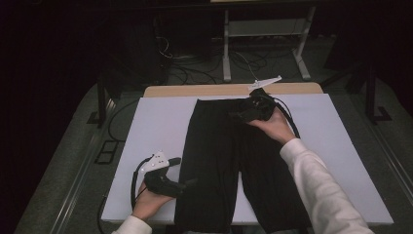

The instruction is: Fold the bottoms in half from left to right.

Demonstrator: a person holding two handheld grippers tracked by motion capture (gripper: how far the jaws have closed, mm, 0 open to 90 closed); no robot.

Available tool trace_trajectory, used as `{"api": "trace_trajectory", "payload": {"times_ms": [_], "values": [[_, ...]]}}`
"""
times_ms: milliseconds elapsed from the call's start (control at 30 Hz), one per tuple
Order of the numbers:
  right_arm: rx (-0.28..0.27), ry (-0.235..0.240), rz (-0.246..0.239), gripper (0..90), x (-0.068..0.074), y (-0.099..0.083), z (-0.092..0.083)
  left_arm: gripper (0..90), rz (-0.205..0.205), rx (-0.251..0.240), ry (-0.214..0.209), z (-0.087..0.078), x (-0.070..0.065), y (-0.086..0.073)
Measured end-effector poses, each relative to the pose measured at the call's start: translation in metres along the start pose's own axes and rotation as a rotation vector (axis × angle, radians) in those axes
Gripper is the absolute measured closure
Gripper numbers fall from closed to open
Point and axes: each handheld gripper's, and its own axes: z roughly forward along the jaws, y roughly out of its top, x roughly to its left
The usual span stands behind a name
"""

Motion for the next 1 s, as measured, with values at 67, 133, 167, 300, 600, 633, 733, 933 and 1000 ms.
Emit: {"api": "trace_trajectory", "payload": {"times_ms": [67,133,167,300,600,633,733,933,1000], "values": [[0.004,0.001,-0.004,0.0,0.000,0.002,0.003,0.0,0.001,0.000,-0.001,0.000,0.000,0.000],[0.010,0.001,-0.006,0.0,0.000,0.004,0.006,0.0,0.000,-0.001,-0.002,0.000,0.000,0.000],[0.013,0.001,-0.007,0.0,0.000,0.005,0.007,0.0,-0.001,-0.002,-0.001,0.000,0.000,0.000],[0.019,-0.003,-0.009,0.0,-0.001,0.009,0.015,0.0,-0.001,-0.002,-0.001,0.000,0.000,0.000],[0.024,0.003,-0.001,0.0,-0.002,0.016,0.033,0.0,-0.002,-0.001,-0.004,0.000,0.000,0.000],[0.026,0.002,0.000,0.0,-0.002,0.017,0.036,0.0,-0.001,0.000,-0.004,0.000,0.000,0.000],[0.024,0.000,0.008,0.0,-0.003,0.019,0.045,0.0,0.000,-0.001,-0.006,0.000,0.000,0.000],[0.025,0.006,0.004,0.0,0.000,0.025,0.055,0.0,-0.004,-0.002,-0.007,0.000,0.000,0.000],[0.022,0.004,0.006,0.0,0.001,0.028,0.059,0.0,-0.004,-0.003,-0.006,0.000,0.000,0.000]]}}
